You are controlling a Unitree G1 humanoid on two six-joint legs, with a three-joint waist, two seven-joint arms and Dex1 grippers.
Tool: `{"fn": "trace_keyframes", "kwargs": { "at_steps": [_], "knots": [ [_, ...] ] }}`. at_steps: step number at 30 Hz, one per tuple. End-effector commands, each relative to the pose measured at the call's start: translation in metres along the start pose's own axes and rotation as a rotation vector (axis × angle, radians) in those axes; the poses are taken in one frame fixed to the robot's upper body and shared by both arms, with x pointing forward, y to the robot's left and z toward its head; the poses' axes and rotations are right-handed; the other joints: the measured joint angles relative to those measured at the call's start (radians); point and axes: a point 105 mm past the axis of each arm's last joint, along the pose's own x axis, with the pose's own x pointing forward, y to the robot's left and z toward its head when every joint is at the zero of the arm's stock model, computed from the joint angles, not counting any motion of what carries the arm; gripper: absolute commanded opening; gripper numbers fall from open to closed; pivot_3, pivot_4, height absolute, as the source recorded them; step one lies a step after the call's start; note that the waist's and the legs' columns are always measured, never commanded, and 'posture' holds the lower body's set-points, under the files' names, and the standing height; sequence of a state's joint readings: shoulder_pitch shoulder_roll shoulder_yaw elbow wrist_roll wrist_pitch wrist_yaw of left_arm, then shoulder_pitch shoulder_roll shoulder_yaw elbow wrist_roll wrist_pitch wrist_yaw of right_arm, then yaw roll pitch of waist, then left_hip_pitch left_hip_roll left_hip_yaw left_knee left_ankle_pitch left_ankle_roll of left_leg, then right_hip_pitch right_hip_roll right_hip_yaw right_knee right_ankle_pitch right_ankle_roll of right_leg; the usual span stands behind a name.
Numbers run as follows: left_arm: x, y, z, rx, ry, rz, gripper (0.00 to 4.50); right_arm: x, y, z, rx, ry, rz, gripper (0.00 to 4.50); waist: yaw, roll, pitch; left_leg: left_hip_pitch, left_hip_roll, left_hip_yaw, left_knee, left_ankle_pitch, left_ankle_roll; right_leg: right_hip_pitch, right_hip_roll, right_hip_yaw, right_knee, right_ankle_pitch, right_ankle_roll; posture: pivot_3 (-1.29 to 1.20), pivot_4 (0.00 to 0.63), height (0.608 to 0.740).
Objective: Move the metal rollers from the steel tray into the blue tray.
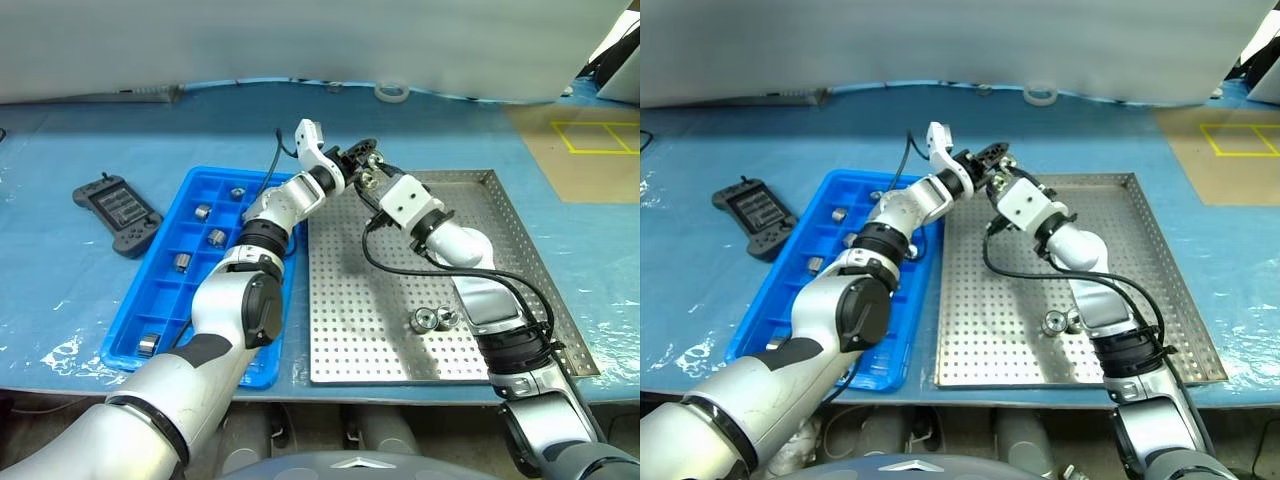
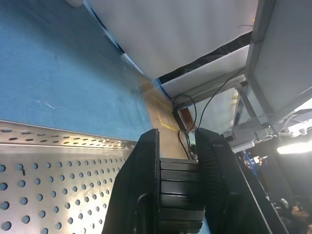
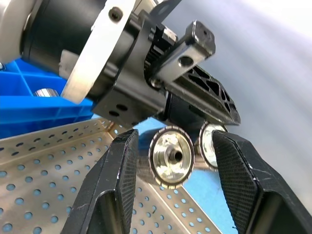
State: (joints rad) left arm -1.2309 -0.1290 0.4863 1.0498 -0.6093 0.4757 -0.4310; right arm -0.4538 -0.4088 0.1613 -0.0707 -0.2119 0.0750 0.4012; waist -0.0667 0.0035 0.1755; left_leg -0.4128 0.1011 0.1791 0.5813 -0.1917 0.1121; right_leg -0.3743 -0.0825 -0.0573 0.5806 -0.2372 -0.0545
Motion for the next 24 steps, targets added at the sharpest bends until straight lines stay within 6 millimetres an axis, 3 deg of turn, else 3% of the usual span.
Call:
{"fn": "trace_keyframes", "kwargs": {
  "at_steps": [1, 7, 13, 24],
  "knots": [
    [0.007, -0.024, 0.012, 0.016, -0.034, -0.067, 0.75, -0.001, -0.006, 0.011, -0.020, -0.047, -0.026, 2.55, 0.000, 0.000, 0.000, 0.000, 0.000, 0.000, 0.000, 0.000, 0.000, 0.000, 0.000, 0.000, 0.000, 0.000, 0.000, -0.34, 0.150, 0.740],
    [0.007, -0.024, 0.017, 0.006, -0.046, -0.062, 0.75, -0.002, 0.004, 0.008, 0.007, -0.036, 0.030, 2.55, -0.001, 0.000, 0.000, 0.000, 0.000, 0.000, 0.000, 0.000, 0.000, 0.000, 0.000, 0.000, 0.000, 0.000, 0.000, -0.34, 0.150, 0.740],
    [0.008, -0.018, 0.027, -0.075, -0.092, 0.018, 0.75, 0.000, -0.019, 0.009, -0.124, -0.043, -0.153, 2.55, -0.001, 0.000, 0.000, 0.000, 0.000, 0.000, 0.000, 0.000, 0.000, 0.000, 0.000, 0.000, 0.000, 0.000, 0.000, -0.34, 0.150, 0.740],
    [0.012, -0.014, 0.021, -0.184, -0.045, 0.124, 0.75, 0.002, -0.020, 0.009, -0.222, -0.063, -0.202, 2.55, -0.001, 0.000, 0.000, -0.001, 0.000, 0.000, 0.000, 0.000, 0.000, -0.002, 0.000, 0.000, 0.000, 0.000, 0.000, -0.35, 0.150, 0.740]
  ]
}}
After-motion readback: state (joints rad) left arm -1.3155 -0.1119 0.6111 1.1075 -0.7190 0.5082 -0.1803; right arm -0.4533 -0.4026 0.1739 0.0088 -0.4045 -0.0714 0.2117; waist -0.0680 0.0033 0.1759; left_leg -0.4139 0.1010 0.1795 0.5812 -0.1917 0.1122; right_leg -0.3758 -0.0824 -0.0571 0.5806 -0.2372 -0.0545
